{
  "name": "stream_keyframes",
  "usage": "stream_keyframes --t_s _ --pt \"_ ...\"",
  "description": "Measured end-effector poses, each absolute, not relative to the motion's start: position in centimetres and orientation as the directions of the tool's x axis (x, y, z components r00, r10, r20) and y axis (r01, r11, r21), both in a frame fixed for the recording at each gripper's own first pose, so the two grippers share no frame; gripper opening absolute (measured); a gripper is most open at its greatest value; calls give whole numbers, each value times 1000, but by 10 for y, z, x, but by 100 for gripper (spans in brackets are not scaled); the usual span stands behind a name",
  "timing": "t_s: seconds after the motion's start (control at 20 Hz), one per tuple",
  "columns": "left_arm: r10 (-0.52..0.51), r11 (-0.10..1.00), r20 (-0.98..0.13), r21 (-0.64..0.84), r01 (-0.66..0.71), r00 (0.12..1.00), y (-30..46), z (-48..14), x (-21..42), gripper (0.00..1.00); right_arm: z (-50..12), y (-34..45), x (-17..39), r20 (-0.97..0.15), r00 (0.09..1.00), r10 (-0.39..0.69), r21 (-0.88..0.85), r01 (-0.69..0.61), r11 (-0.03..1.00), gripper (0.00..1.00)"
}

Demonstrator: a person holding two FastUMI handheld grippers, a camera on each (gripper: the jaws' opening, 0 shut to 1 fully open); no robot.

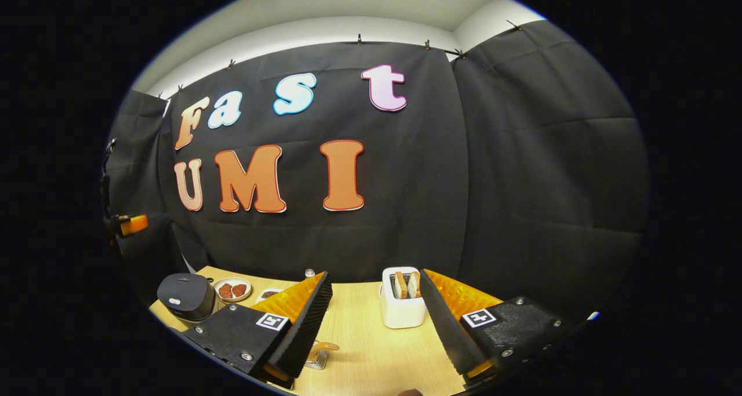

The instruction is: Close the left gripper, press the button to open the rice cooker; take a wooden spoon from the chopstick holder with the right hand, scoop a spoonful of rice and pour it into the rice cooker, then put the wooden spoon back into the chopstick holder.

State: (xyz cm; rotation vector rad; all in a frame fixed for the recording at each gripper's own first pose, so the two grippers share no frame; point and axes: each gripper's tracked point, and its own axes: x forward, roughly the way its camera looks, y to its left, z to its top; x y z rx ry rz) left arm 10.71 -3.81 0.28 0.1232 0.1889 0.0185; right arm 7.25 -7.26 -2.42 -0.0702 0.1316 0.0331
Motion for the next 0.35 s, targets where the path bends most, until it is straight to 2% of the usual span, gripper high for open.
stream_keyframes --t_s 0.25,0.3,0.35 --pt "19 993 -133 118 -3 991 -44 43 98 94 -16 -76 72 -114 993 14 -80 -23 997 93" --pt "18 993 -128 118 -2 992 -44 44 97 100 -16 -76 71 -112 994 13 -83 -23 996 93" --pt "19 992 -125 125 -4 992 -44 44 94 94 -16 -77 70 -112 994 10 -87 -20 996 93"
